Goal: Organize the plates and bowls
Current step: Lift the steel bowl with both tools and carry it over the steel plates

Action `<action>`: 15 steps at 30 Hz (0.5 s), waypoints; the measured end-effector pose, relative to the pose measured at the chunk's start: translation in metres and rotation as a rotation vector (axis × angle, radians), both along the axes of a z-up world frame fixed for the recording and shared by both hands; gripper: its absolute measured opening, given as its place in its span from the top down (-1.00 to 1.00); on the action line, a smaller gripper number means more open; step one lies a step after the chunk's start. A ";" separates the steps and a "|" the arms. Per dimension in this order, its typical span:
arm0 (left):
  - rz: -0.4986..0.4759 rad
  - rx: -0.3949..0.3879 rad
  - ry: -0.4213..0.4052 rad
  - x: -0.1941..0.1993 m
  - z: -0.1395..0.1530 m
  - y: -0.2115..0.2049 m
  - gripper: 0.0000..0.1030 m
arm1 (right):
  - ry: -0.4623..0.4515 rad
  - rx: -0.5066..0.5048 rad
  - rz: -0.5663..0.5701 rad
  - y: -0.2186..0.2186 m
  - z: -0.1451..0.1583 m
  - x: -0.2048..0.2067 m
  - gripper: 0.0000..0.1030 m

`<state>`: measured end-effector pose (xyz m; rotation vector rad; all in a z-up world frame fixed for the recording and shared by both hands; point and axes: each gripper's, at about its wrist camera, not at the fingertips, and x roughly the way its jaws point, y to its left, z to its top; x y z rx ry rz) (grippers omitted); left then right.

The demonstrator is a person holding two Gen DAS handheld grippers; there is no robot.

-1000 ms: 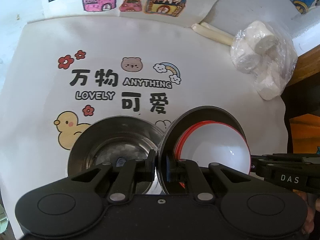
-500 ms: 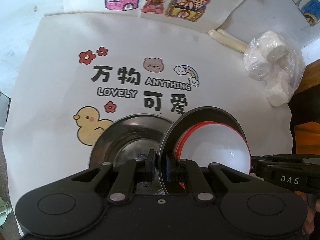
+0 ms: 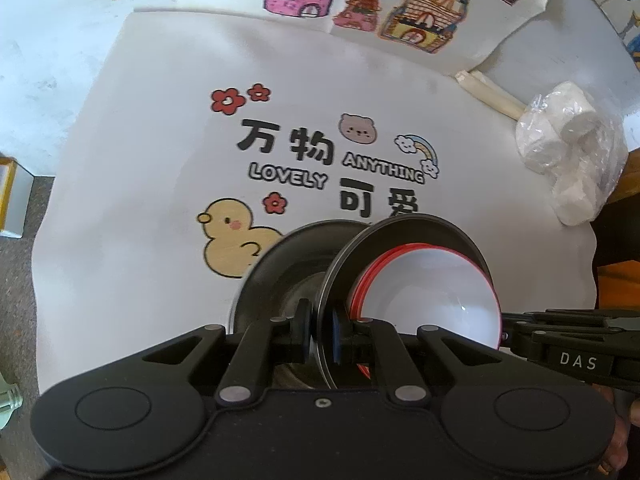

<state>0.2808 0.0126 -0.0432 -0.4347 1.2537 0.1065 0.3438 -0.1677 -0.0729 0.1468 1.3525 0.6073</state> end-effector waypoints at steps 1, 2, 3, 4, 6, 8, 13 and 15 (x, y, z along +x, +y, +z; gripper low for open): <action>0.003 0.000 0.000 -0.001 0.000 0.002 0.83 | 0.000 0.000 0.003 0.002 0.000 0.000 0.79; 0.005 0.001 0.001 -0.002 0.000 0.003 0.83 | 0.001 0.000 0.005 0.005 -0.001 -0.001 0.79; 0.007 0.002 0.001 -0.003 0.000 0.005 0.83 | 0.001 0.000 0.008 0.007 -0.001 -0.001 0.79; 0.009 0.002 0.002 -0.004 0.000 0.006 0.83 | 0.002 0.000 0.010 0.009 -0.002 -0.002 0.79; 0.012 0.002 0.005 -0.005 -0.001 0.009 0.83 | 0.003 0.001 0.013 0.012 -0.003 -0.003 0.79; 0.014 0.002 0.008 -0.007 -0.002 0.012 0.83 | 0.004 0.000 0.015 0.014 -0.003 -0.004 0.79; 0.011 0.000 0.014 -0.009 -0.004 0.015 0.83 | 0.008 -0.001 0.015 0.019 -0.005 -0.006 0.79; 0.008 -0.001 0.016 -0.009 -0.005 0.016 0.83 | 0.010 -0.001 0.012 0.020 -0.006 -0.006 0.79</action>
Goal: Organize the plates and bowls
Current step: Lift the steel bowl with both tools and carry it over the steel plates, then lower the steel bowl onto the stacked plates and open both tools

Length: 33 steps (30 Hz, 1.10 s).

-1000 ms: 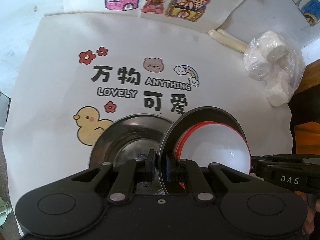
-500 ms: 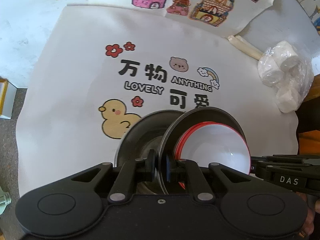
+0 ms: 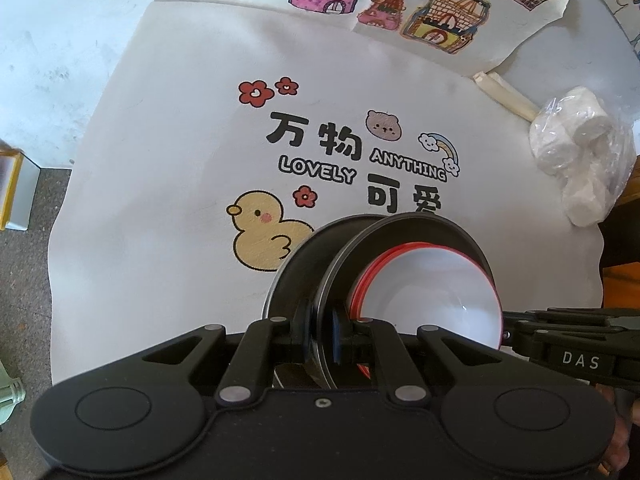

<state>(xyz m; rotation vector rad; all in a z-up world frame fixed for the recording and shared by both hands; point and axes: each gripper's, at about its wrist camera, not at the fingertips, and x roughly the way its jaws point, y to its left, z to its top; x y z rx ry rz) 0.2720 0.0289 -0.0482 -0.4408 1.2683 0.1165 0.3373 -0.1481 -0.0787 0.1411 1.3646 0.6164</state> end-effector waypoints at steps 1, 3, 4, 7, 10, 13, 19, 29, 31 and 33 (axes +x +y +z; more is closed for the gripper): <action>-0.002 0.000 0.001 0.000 0.000 0.000 0.83 | 0.001 -0.001 -0.001 0.000 0.000 0.000 0.79; -0.005 -0.001 0.004 0.001 -0.001 0.000 0.83 | 0.002 -0.003 -0.004 0.001 -0.001 0.000 0.79; -0.007 -0.002 0.005 0.002 -0.002 0.000 0.83 | 0.002 -0.004 -0.006 0.001 -0.001 0.000 0.79; -0.014 -0.003 0.009 0.004 -0.003 0.001 0.83 | 0.005 -0.005 -0.012 0.000 -0.001 0.000 0.79; -0.021 -0.002 0.014 0.006 -0.005 0.001 0.83 | 0.010 -0.007 -0.016 0.000 -0.003 0.001 0.79; -0.026 0.000 0.019 0.007 -0.006 0.001 0.83 | 0.016 -0.008 -0.020 0.000 -0.004 0.002 0.79; -0.027 0.004 0.030 0.009 -0.008 0.003 0.83 | 0.033 -0.008 -0.018 0.002 -0.007 0.002 0.77; -0.018 0.005 0.046 0.009 -0.013 0.003 0.83 | 0.048 -0.012 -0.014 0.005 -0.013 0.004 0.76; -0.017 0.005 0.047 0.009 -0.013 0.004 0.83 | 0.050 -0.012 -0.016 0.006 -0.014 0.005 0.76; -0.015 0.003 0.049 0.009 -0.014 0.005 0.83 | 0.052 -0.009 -0.018 0.006 -0.015 0.005 0.76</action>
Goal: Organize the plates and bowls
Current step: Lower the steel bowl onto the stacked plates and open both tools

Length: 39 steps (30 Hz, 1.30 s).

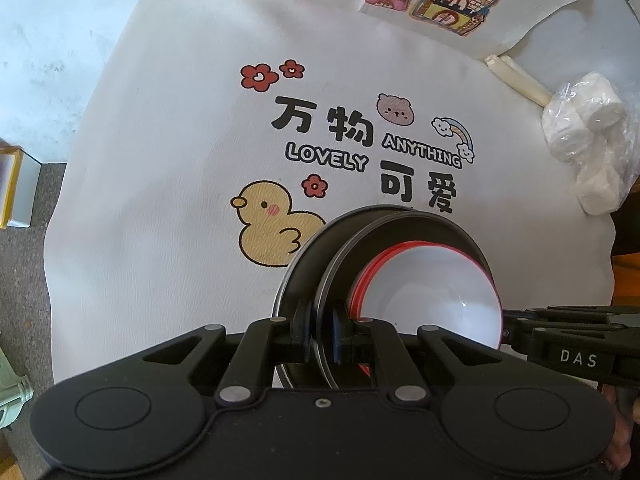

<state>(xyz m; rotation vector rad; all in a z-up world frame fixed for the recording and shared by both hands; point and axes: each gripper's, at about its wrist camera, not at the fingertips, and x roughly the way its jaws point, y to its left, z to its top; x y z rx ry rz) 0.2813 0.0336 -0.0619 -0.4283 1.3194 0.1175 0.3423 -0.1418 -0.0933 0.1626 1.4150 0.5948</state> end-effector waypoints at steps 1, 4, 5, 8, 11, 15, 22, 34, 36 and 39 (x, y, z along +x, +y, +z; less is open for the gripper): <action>0.001 0.000 0.001 0.000 0.000 0.000 0.83 | 0.001 0.001 -0.001 0.000 0.000 0.000 0.76; 0.001 0.002 0.004 0.001 -0.001 0.001 0.83 | 0.003 0.002 -0.002 0.000 -0.002 0.001 0.76; 0.001 0.003 0.006 0.001 -0.002 0.001 0.83 | 0.003 0.002 -0.002 0.000 -0.002 0.001 0.76; 0.001 0.006 0.008 0.002 -0.003 0.001 0.83 | 0.002 -0.003 -0.004 0.000 -0.002 0.000 0.75; 0.004 0.005 0.004 0.003 -0.002 0.002 0.82 | 0.003 0.000 -0.010 -0.001 -0.002 0.000 0.75; 0.002 0.007 0.003 0.003 -0.002 0.001 0.82 | 0.002 -0.004 -0.004 0.000 -0.002 0.000 0.75; 0.006 0.004 0.002 0.002 -0.002 0.002 0.82 | 0.005 -0.005 -0.005 0.000 -0.002 0.000 0.75; -0.021 0.037 -0.001 0.003 0.001 -0.003 0.80 | -0.003 -0.002 -0.006 -0.001 -0.001 0.000 0.74; -0.029 0.051 -0.001 0.004 0.003 -0.005 0.78 | -0.006 -0.001 -0.006 -0.002 0.000 -0.001 0.73; -0.034 0.067 -0.004 0.003 0.004 -0.006 0.72 | -0.008 -0.003 -0.009 -0.004 0.001 -0.001 0.67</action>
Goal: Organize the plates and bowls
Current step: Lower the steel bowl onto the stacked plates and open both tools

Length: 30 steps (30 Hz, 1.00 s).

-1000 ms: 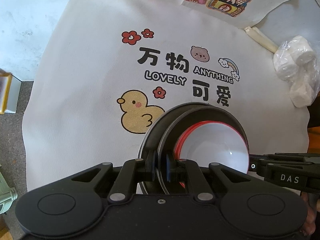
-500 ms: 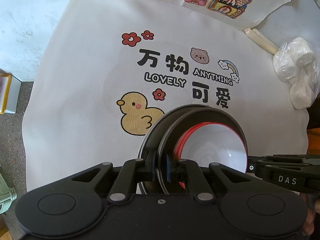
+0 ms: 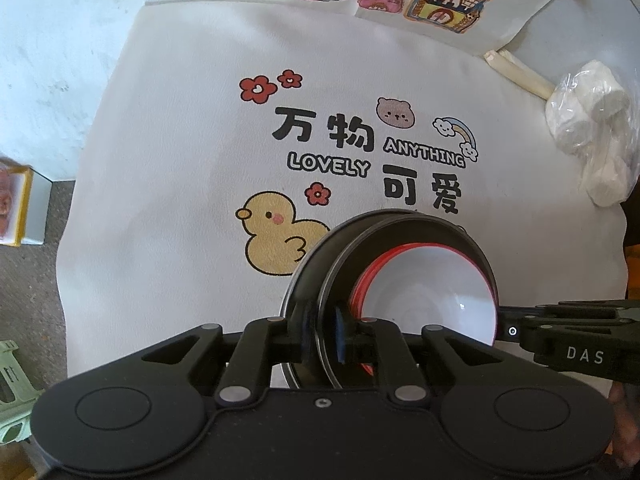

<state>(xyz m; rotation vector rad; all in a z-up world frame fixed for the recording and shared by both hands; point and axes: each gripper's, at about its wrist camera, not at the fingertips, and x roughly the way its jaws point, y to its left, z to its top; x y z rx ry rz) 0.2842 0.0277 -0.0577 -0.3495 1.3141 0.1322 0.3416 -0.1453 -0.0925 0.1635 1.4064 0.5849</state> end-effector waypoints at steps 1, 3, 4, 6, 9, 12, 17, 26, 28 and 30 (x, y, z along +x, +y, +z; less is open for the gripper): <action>0.001 0.004 -0.001 0.000 0.000 0.000 0.70 | -0.001 -0.001 -0.003 -0.001 0.000 0.000 0.64; 0.001 0.008 -0.004 -0.001 0.001 0.000 0.67 | -0.003 0.001 -0.008 -0.002 0.001 0.000 0.62; 0.002 0.010 -0.005 -0.002 0.002 0.000 0.64 | -0.006 0.002 -0.011 -0.003 0.001 0.000 0.60; 0.001 0.021 -0.008 -0.003 0.002 0.000 0.58 | -0.019 -0.005 -0.012 -0.003 0.003 -0.001 0.56; 0.000 0.035 -0.010 -0.004 0.003 0.000 0.47 | -0.037 -0.019 -0.014 -0.003 0.005 -0.003 0.46; 0.001 0.053 -0.012 -0.005 0.004 0.000 0.30 | -0.055 -0.033 -0.024 -0.004 0.007 -0.004 0.33; -0.004 0.085 -0.017 -0.007 0.007 0.002 0.04 | -0.070 -0.037 -0.040 -0.006 0.011 -0.006 0.14; -0.005 0.100 -0.033 -0.010 0.012 0.005 -0.25 | -0.080 -0.048 -0.065 -0.010 0.013 -0.009 0.00; -0.014 0.113 -0.037 -0.011 0.014 0.006 -0.34 | -0.080 -0.050 -0.074 -0.011 0.013 -0.011 -0.07; -0.017 0.114 -0.042 -0.012 0.014 0.007 -0.38 | -0.081 -0.052 -0.086 -0.013 0.013 -0.013 -0.13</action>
